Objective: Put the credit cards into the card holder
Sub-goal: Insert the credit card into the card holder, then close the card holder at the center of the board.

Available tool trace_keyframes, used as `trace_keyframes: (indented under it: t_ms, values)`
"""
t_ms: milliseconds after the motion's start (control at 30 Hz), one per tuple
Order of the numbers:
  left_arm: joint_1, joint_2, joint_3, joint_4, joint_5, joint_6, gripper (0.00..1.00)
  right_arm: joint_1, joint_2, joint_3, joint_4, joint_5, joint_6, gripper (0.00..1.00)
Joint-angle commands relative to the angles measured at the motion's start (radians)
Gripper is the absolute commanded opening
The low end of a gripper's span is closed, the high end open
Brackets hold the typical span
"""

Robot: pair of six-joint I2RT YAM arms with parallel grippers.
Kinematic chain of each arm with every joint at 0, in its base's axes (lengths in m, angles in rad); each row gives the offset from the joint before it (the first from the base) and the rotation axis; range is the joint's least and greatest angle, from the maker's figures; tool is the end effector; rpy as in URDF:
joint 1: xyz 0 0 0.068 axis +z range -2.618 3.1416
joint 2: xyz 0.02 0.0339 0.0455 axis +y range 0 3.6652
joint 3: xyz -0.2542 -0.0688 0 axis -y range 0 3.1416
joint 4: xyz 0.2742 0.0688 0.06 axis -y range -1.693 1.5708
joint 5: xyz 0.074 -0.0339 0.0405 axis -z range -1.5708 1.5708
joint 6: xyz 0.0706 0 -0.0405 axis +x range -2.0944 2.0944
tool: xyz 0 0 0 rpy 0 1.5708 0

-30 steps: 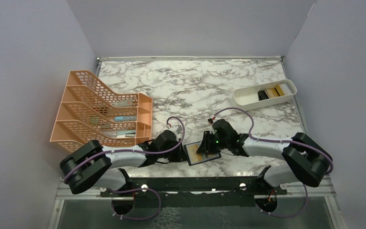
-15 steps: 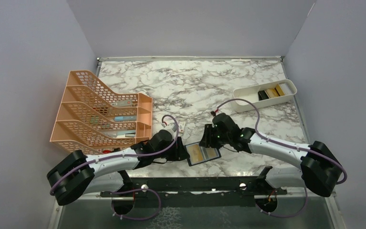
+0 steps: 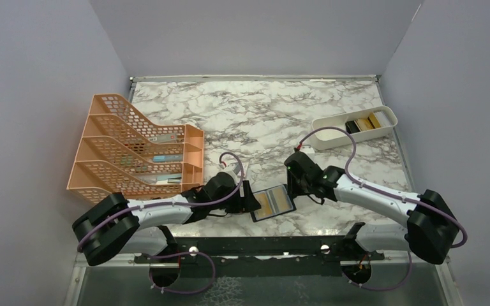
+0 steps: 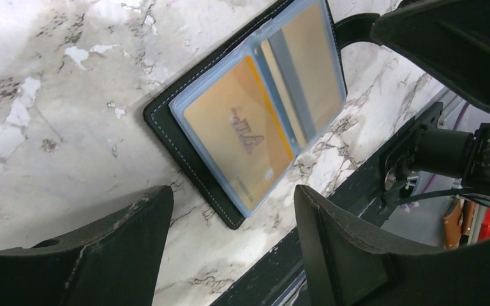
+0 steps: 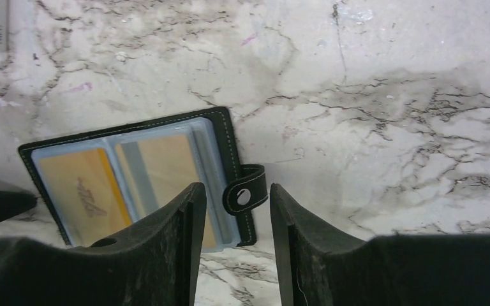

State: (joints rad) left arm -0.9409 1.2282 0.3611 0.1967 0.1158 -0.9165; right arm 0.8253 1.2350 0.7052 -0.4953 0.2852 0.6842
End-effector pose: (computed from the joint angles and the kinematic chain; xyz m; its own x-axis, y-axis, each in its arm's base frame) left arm 0.1529 -0.2236 0.0931 -0.9020 -0.1007 -0.4199 0.2306 0.7100 -0.6654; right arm 0.2023 0.1899 0.1455 -0.8324 -0.0074 -0.5542 -0.1031 0.9845 0.1417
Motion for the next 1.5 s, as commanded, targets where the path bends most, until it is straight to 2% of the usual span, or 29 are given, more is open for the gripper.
trace_keyframes:
  t_ms: [0,200,333,433,900,1033,1167,1333,1467]
  values:
    - [0.001,0.068,0.003,0.053,0.020,-0.018,0.74,0.005,0.027,0.018,-0.042,0.088,-0.020,0.44]
    - [0.001,0.111,0.026,0.110,0.048,-0.036,0.74,0.002,0.074,-0.023,0.028,0.086,-0.027,0.28]
    - [0.001,0.096,0.058,0.124,0.051,-0.029,0.73,0.001,0.090,-0.095,0.147,-0.006,0.011,0.13]
    - [0.000,0.076,0.075,0.141,0.055,-0.025,0.72,0.001,0.088,-0.139,0.206,-0.054,0.032,0.07]
    - [-0.001,-0.001,0.081,0.216,0.081,-0.018,0.69,0.001,0.027,-0.249,0.363,-0.192,0.089,0.03]
    - [-0.001,-0.017,0.064,0.206,0.064,-0.030,0.65,0.001,0.010,-0.264,0.373,-0.204,0.100,0.03]
    - [0.000,-0.033,0.107,-0.036,-0.051,-0.006,0.64,0.001,-0.030,-0.240,0.310,-0.173,0.089,0.03]
    - [0.001,-0.057,0.157,-0.311,-0.180,0.018,0.69,0.001,-0.068,-0.256,0.308,-0.194,0.098,0.01]
    - [0.001,-0.068,0.148,-0.370,-0.231,0.011,0.72,0.001,-0.057,-0.268,0.325,-0.211,0.100,0.01]
